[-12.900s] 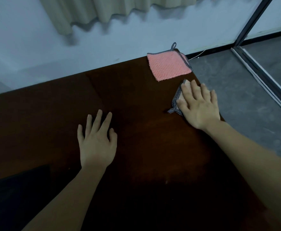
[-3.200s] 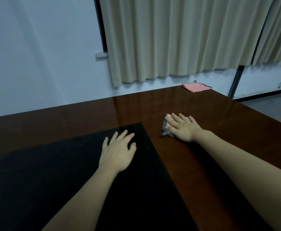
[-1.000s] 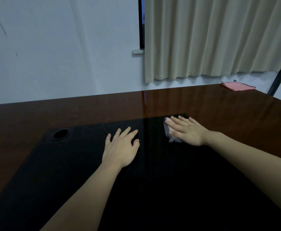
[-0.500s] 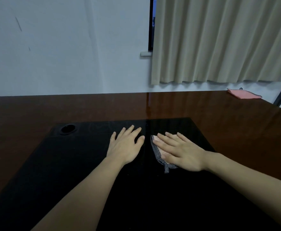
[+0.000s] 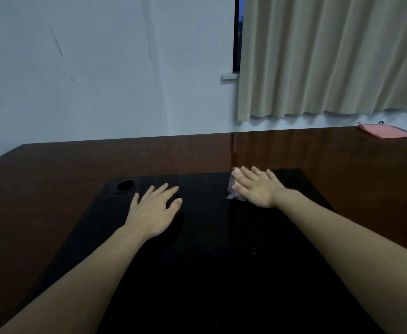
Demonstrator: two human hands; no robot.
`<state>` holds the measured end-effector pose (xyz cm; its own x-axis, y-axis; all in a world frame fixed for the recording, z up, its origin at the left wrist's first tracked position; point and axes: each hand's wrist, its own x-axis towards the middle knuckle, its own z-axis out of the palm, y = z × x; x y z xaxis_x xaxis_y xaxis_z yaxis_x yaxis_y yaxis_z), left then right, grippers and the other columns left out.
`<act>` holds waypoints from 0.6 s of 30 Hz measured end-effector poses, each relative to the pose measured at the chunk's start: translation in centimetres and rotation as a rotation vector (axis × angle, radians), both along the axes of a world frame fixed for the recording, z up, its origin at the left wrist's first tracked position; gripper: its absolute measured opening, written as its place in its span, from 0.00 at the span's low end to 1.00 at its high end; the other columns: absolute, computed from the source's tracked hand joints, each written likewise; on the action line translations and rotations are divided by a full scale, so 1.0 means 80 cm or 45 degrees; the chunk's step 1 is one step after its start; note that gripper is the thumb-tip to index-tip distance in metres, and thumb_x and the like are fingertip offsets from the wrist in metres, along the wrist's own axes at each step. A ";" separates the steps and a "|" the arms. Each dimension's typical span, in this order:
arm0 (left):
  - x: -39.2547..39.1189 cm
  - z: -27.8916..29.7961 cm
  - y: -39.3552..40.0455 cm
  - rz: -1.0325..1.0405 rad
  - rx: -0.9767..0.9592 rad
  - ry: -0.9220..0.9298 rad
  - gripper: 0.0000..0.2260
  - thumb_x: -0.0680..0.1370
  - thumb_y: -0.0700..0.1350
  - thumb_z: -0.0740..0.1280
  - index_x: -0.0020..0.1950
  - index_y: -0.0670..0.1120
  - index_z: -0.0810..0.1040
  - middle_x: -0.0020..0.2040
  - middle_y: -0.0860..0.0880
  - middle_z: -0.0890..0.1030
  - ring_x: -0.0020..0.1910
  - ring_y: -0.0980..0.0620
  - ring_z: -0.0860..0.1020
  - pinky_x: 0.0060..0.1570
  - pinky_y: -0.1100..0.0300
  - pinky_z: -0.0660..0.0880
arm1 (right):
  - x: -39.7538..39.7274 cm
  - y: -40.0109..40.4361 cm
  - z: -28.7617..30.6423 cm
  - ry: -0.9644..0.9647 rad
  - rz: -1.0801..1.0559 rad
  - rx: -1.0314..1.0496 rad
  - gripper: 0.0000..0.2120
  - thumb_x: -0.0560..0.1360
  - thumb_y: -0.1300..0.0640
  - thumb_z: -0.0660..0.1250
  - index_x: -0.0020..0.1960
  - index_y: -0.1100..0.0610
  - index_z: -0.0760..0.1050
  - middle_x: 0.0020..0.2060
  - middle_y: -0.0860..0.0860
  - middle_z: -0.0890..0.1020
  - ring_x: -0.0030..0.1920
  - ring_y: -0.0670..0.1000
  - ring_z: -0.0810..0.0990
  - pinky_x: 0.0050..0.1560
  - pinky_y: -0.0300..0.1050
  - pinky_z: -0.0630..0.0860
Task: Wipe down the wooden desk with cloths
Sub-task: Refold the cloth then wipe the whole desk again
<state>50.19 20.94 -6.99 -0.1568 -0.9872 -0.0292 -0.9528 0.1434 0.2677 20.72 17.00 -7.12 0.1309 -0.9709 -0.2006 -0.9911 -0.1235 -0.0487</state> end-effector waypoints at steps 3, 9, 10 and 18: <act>0.014 -0.007 0.004 0.008 0.045 -0.010 0.24 0.85 0.62 0.50 0.81 0.62 0.56 0.83 0.57 0.51 0.82 0.49 0.47 0.79 0.40 0.43 | 0.036 0.045 0.001 -0.025 0.224 0.010 0.32 0.80 0.31 0.38 0.81 0.39 0.36 0.81 0.43 0.39 0.81 0.52 0.38 0.79 0.58 0.36; 0.014 -0.015 0.006 0.006 0.024 -0.013 0.25 0.84 0.63 0.49 0.82 0.62 0.54 0.83 0.58 0.49 0.82 0.49 0.46 0.79 0.41 0.41 | 0.024 0.131 0.009 -0.122 0.460 0.082 0.32 0.76 0.29 0.37 0.79 0.33 0.37 0.80 0.38 0.38 0.79 0.44 0.33 0.77 0.49 0.31; 0.014 -0.016 0.006 0.007 0.019 -0.015 0.25 0.84 0.63 0.49 0.82 0.62 0.54 0.83 0.58 0.49 0.82 0.49 0.46 0.79 0.41 0.41 | 0.018 0.130 0.009 -0.120 0.450 0.084 0.31 0.77 0.29 0.38 0.79 0.33 0.37 0.80 0.38 0.37 0.79 0.43 0.33 0.77 0.48 0.30; 0.016 -0.020 0.003 0.004 -0.007 -0.019 0.25 0.84 0.63 0.49 0.82 0.63 0.54 0.83 0.58 0.49 0.82 0.50 0.46 0.79 0.42 0.42 | -0.010 0.022 -0.003 -0.038 0.077 -0.031 0.30 0.82 0.33 0.41 0.80 0.37 0.37 0.81 0.42 0.39 0.81 0.50 0.38 0.80 0.56 0.38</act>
